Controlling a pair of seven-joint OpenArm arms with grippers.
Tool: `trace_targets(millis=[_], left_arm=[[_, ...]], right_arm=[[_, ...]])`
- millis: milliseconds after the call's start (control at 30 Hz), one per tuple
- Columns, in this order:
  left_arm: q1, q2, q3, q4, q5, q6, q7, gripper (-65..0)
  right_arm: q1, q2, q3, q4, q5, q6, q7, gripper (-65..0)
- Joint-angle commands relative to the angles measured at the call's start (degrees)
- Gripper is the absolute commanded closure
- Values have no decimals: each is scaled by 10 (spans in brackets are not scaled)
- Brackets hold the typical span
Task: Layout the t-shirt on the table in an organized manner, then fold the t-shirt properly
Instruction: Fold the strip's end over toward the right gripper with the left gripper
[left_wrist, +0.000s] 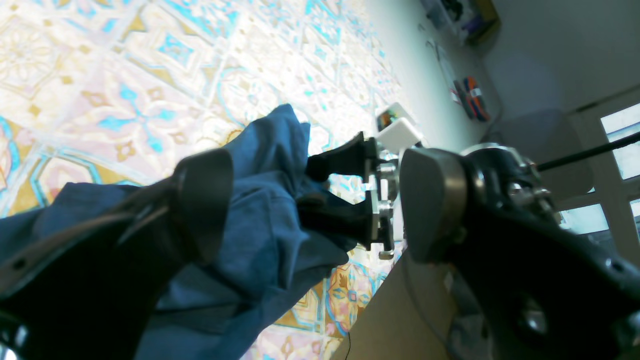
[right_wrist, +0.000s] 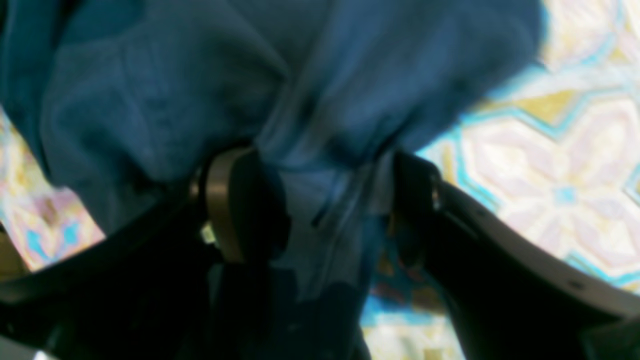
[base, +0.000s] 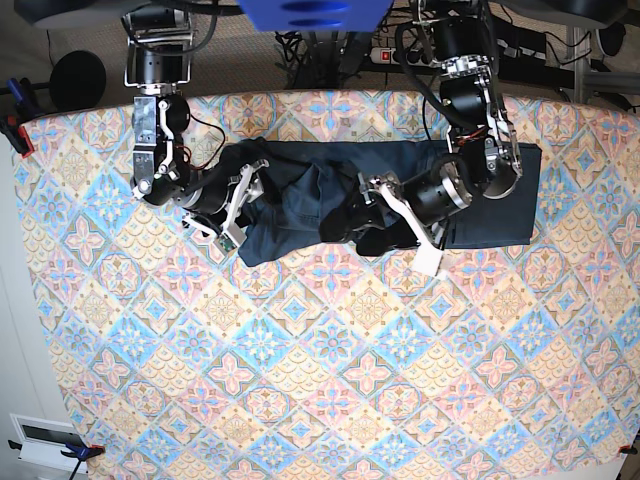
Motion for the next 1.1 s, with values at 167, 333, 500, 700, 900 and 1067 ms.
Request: trace_targets(millis=[167, 333, 500, 700, 900, 1067], left_arm=[[-10, -42, -38, 9, -15, -3, -11, -515], [-10, -71, -66, 9, -16, -3, -12, -515], [-8, -97, -99, 7, -16, -4, -12, -515], [-8, -109, -117, 7, -16, -4, -12, -515], [-8, -124, -117, 7, -16, -4, -13, -515], [-8, -124, -117, 7, -16, -4, -13, -515]], right_arm=[[6, 4, 51, 5, 47, 2, -30, -396], [28, 6, 61, -11, 121, 2, -48, -395], [28, 6, 62, -15, 127, 2, -57, -394], [26, 4, 60, -15, 128, 2, -62, -394], [25, 3, 46, -34, 128, 2, -63, -394], [25, -3, 45, -77, 126, 2, -61, -394]])
